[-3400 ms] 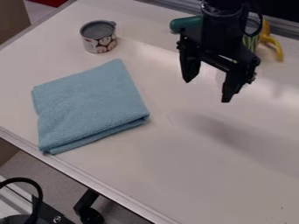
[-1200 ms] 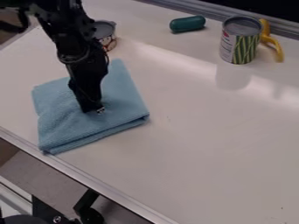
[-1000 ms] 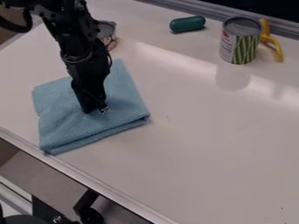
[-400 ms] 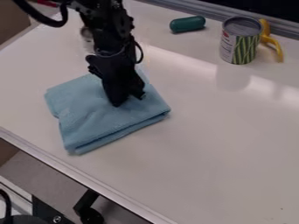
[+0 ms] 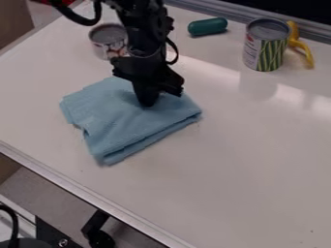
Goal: Move the cloth to the middle of the table
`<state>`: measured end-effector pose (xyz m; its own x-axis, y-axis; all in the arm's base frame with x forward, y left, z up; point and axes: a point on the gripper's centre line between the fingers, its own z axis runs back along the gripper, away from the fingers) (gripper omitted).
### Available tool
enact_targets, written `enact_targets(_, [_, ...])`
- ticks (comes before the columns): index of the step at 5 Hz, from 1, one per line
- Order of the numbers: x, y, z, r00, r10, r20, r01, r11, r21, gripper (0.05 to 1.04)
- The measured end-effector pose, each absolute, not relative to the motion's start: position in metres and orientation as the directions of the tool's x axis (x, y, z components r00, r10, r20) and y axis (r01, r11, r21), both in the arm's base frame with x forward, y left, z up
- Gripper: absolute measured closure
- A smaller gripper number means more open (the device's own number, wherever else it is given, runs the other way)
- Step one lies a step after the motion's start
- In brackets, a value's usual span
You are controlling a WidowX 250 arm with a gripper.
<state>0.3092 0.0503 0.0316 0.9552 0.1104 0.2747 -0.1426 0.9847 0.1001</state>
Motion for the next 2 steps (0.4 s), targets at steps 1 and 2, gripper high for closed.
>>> enact_targets(1, [0.312, 0.051, 0.031, 0.954, 0.117, 0.275, -0.15, 0.984, 0.1, 1.031])
enact_targets(2, [0.324, 0.047, 0.029, 0.934, 0.172, 0.314, -0.212, 0.972, 0.099, 1.031])
